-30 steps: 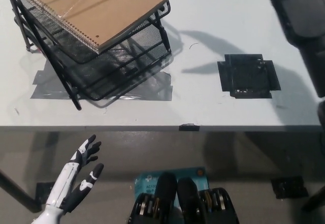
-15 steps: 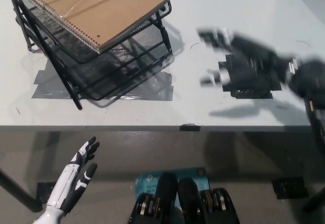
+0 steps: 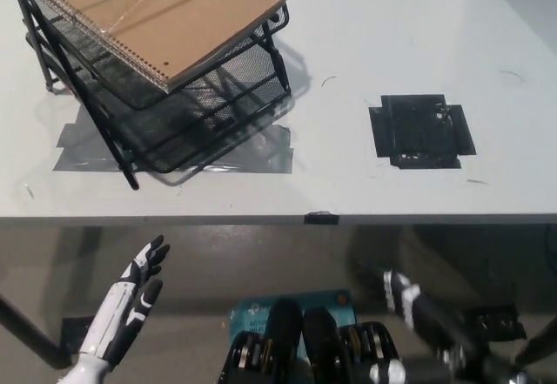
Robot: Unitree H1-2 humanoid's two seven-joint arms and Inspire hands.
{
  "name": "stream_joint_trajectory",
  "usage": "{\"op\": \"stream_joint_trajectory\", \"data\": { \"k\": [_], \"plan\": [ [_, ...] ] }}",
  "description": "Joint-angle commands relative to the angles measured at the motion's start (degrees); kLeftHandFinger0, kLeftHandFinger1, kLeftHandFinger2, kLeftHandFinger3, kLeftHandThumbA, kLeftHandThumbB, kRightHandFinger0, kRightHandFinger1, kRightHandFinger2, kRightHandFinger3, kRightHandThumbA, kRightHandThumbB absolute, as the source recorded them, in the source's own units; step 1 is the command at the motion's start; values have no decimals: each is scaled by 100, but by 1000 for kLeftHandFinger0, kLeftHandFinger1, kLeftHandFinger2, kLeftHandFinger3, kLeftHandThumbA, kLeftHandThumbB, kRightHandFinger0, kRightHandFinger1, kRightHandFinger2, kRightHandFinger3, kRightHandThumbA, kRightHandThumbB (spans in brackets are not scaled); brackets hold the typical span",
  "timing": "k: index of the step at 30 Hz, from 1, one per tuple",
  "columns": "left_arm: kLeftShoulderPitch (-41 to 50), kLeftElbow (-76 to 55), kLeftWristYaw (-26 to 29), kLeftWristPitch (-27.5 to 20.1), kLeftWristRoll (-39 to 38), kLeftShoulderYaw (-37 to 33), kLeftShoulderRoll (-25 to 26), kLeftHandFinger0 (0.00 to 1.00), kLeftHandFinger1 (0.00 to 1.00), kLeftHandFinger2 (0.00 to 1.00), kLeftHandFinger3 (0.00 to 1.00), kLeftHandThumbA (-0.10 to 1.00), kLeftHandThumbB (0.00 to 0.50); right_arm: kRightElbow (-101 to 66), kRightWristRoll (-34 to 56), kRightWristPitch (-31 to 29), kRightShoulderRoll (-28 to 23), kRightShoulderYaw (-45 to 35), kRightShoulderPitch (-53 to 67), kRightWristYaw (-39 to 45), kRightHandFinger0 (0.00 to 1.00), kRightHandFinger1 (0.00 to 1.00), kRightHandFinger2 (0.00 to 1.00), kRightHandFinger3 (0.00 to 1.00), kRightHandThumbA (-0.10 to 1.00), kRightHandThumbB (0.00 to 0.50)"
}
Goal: A person hands a notebook to the robot and the robot grabs it with its right hand and places it in the file tray kept in the centre of the desk infront of it.
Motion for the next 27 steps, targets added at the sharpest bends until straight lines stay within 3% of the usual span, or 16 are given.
{"op": "stream_joint_trajectory", "data": {
  "k": [1, 5, 8, 27],
  "plan": [
    [72, -86, 46, -302, -153, 144, 84, 1000, 1000, 1000, 1000, 990, 452, -968, 1077, -1510, 1056, -568, 734, -1130, 1000, 1000, 1000, 1000, 1000, 414],
    [122, -65, 57, -344, -170, 153, 61, 994, 1000, 1000, 1000, 976, 453, -331, 1016, -1642, 1222, -778, 718, -1183, 1000, 1000, 1000, 1000, 1000, 433],
    [191, -59, 64, -392, -175, 164, 54, 989, 1000, 1000, 1000, 976, 451, 164, 945, -1616, 1188, -903, 690, -1175, 1000, 1000, 1000, 1000, 1000, 419],
    [511, -59, 87, -488, -146, 180, 1, 969, 1000, 1000, 1000, 968, 447, 305, 936, -1685, 1155, -558, 964, -1402, 1000, 1000, 1000, 1000, 1000, 402]
  ]
}}
